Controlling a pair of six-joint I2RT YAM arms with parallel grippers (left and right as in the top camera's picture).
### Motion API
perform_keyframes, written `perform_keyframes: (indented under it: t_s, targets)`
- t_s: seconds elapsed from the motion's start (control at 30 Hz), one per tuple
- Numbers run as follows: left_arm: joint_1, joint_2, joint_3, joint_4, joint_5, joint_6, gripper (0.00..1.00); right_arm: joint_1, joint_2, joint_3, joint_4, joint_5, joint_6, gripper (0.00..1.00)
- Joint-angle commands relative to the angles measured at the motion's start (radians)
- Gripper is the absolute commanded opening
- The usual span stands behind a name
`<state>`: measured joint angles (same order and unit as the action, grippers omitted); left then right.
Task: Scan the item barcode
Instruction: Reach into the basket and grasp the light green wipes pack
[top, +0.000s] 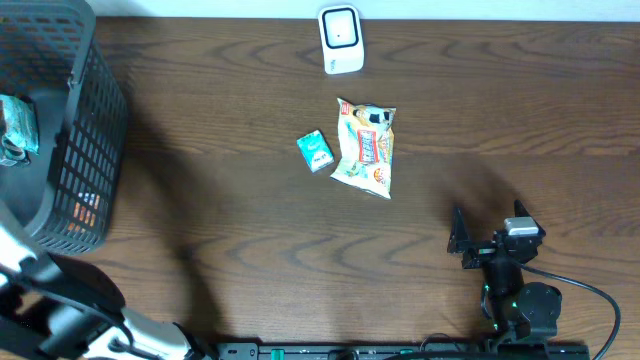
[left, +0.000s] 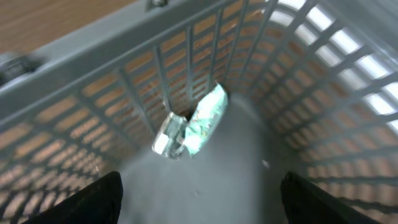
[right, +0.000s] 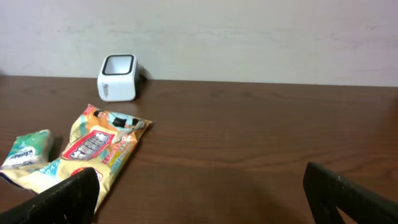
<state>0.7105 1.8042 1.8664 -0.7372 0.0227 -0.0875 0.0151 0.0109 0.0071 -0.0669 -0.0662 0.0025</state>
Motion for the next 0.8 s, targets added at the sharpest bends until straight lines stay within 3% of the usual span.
perform_keyframes:
  t_s: [0.0,0.17,0.5,0.77]
  targets:
    - [-0.016,0.108,-0.013,0.052,-0.038,0.218,0.80,-0.008,-0.005,-0.001,-0.005,0.004,-0.011,0.99]
    - [-0.038,0.247,-0.013,0.173,-0.038,0.358,0.80,-0.008,-0.005,-0.001,-0.005,0.004,-0.011,0.99]
    - [-0.054,0.494,-0.013,0.415,-0.030,0.369,0.79,-0.008,-0.005,-0.001,-0.005,0.004,-0.011,0.99]
    - [-0.067,0.563,-0.013,0.466,0.074,0.405,0.68,-0.008,-0.005,-0.001,-0.005,0.004,-0.011,0.99]
